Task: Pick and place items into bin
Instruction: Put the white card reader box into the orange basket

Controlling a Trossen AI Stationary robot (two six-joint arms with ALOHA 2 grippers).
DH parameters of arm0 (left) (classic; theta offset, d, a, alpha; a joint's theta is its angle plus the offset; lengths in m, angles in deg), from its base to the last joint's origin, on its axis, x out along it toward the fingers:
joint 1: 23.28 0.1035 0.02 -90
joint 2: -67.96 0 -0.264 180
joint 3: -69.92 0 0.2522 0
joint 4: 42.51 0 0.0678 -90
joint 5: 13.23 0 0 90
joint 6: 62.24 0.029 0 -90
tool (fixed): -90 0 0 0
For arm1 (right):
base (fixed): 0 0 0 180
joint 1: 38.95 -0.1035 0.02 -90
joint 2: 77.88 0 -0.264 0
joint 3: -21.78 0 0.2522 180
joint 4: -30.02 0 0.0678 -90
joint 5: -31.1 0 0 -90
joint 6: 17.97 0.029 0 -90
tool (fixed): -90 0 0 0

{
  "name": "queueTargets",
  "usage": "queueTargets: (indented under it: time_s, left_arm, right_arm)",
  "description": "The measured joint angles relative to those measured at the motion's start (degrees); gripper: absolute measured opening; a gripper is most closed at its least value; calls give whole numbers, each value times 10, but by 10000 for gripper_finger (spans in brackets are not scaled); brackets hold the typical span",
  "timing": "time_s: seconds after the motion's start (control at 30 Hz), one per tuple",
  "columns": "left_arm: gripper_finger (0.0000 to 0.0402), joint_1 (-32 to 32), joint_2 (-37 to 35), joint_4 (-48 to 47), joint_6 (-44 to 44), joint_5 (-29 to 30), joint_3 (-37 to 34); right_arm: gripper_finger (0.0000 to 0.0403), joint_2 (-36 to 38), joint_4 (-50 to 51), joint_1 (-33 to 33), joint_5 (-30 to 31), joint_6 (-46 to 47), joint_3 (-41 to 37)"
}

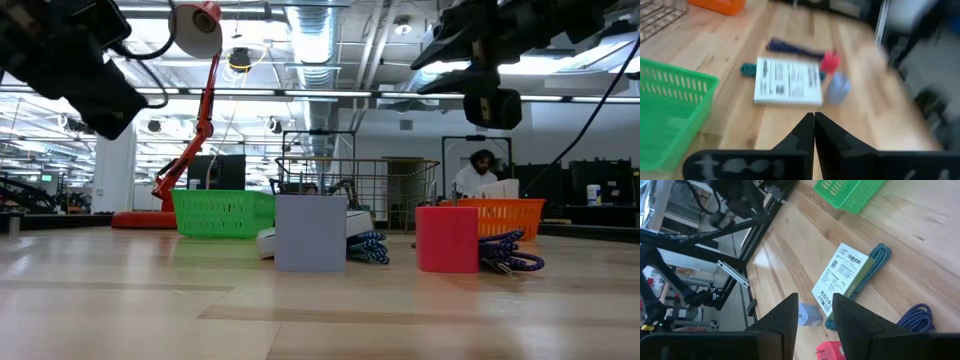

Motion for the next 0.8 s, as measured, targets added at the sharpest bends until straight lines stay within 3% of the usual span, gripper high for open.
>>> queueTargets:
  time_s: [0.3, 0.8]
  left_arm:
    - [0, 0, 165, -26, 189, -13, 88]
    - [0, 40, 373, -27, 195, -103, 176]
  right_arm:
    - [117, 0, 0, 5, -14, 1, 0]
    - [117, 0, 0, 27, -43, -9, 0]
